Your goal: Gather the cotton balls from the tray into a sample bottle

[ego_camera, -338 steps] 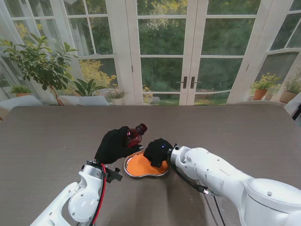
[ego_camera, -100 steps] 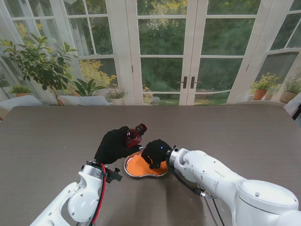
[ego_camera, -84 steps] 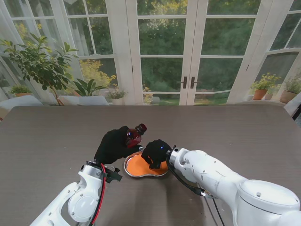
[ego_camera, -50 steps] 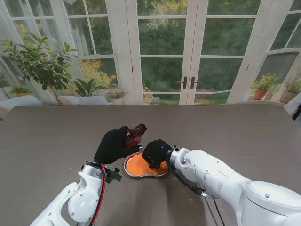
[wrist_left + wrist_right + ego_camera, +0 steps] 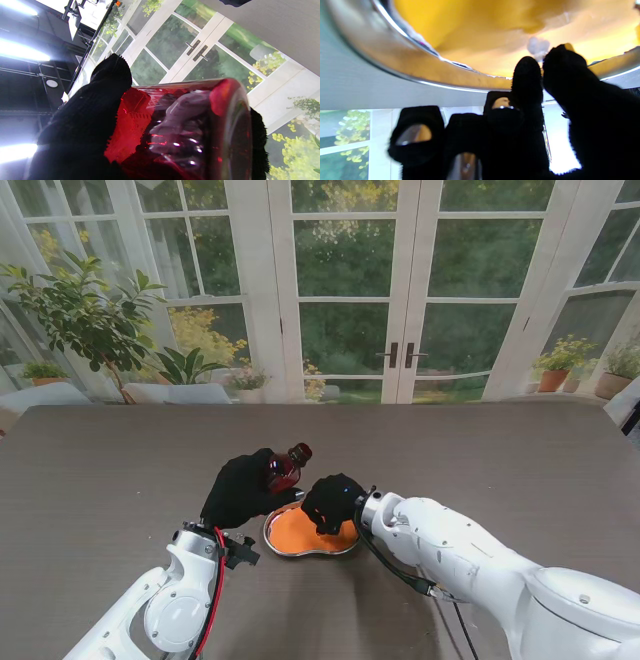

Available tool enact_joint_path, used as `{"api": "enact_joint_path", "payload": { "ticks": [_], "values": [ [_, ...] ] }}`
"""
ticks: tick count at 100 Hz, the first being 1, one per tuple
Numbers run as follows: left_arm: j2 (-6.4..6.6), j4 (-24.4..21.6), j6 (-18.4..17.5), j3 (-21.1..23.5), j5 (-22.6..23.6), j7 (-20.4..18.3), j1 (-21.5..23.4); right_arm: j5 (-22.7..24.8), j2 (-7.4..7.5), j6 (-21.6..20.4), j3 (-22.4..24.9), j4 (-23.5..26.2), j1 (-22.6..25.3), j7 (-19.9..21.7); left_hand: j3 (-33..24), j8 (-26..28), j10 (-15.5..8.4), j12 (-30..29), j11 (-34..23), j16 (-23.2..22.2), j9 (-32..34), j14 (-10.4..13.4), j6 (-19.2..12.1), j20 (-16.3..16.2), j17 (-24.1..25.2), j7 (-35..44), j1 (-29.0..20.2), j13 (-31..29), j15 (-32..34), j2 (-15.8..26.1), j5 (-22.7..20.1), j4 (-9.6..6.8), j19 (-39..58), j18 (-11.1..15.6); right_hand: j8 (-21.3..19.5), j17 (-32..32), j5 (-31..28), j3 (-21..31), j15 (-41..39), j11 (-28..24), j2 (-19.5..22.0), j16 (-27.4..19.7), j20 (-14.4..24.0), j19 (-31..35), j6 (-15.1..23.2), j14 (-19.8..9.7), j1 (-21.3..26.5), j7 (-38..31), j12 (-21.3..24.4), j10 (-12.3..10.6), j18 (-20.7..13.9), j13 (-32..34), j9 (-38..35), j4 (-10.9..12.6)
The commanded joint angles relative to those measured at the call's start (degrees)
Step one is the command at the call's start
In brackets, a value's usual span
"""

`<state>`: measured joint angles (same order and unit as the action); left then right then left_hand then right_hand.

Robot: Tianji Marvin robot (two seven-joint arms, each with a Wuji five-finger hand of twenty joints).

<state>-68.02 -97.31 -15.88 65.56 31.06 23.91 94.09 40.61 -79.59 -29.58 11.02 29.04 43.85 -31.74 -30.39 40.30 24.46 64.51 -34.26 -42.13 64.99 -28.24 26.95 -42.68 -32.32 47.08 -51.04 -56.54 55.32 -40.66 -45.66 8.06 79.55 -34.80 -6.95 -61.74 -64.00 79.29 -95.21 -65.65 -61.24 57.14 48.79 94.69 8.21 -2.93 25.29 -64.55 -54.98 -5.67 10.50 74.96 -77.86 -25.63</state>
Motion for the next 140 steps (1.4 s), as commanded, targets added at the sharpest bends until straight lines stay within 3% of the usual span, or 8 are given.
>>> {"api": "enact_joint_path", "payload": {
  "ticks": [1,55,103,140],
  "values": [
    [-0.12,-0.25,0.1,-0.01,-0.09,-1.04,0.04,-0.1,0.16,0.2,0.29,0.61,0.39,1.26,-19.94,0.56,-1.95,1.79,-0.34,-0.89,3.15,-2.59,-11.23,-0.97,0.11,9.41,-13.92,-2.11,4.16,15.05,-8.41,0.33,2.94,2.11,-1.69,-1.02,-0.71,2.37,-5.57,-3.32,0.7,0.66,0.78,5.34,-3.35,-5.29,0.97,-0.78,-1.29,1.36,-0.13,0.61,-4.78,1.19],
    [-0.14,-0.25,0.18,0.03,-0.22,-1.05,0.1,-3.15,1.12,0.77,3.87,2.87,1.64,6.43,-19.9,0.57,-2.0,1.76,-0.35,-0.89,3.19,-2.58,-11.27,-0.98,0.06,9.43,-13.89,-2.15,4.17,15.11,-8.47,0.32,2.97,2.16,-3.74,-1.01,0.08,2.34,-5.54,-2.98,3.13,0.68,0.66,5.45,-3.71,-5.75,0.46,-0.84,-1.89,0.66,-0.35,0.63,-4.76,1.65],
    [-0.13,-0.21,0.28,-0.04,-0.47,-1.29,0.07,-4.24,1.5,1.65,5.51,3.96,2.01,7.84,-19.89,0.57,-1.98,1.77,-0.33,-0.89,3.14,-2.55,-11.3,-0.97,0.12,9.41,-13.92,-2.11,4.15,15.14,-8.43,0.3,2.94,2.11,-5.73,-0.83,0.79,2.44,-5.38,-2.86,5.21,0.62,0.61,5.44,-3.97,-6.33,-0.29,-0.88,-2.49,-0.13,-0.7,0.65,-4.71,1.94],
    [-0.18,0.2,1.01,0.02,-0.94,-1.42,-0.08,-4.87,4.49,3.83,10.72,10.46,4.15,11.21,-19.8,0.55,-1.97,1.74,-0.32,-0.89,3.16,-2.69,-11.22,-0.97,0.12,9.35,-13.96,-2.03,4.12,15.17,-8.36,0.31,2.93,2.11,-7.02,-0.79,1.12,2.44,-5.35,-2.72,5.83,0.58,0.6,5.47,-4.18,-6.42,-0.39,-0.78,-2.86,-0.35,-0.86,0.67,-4.7,2.09]
  ]
}}
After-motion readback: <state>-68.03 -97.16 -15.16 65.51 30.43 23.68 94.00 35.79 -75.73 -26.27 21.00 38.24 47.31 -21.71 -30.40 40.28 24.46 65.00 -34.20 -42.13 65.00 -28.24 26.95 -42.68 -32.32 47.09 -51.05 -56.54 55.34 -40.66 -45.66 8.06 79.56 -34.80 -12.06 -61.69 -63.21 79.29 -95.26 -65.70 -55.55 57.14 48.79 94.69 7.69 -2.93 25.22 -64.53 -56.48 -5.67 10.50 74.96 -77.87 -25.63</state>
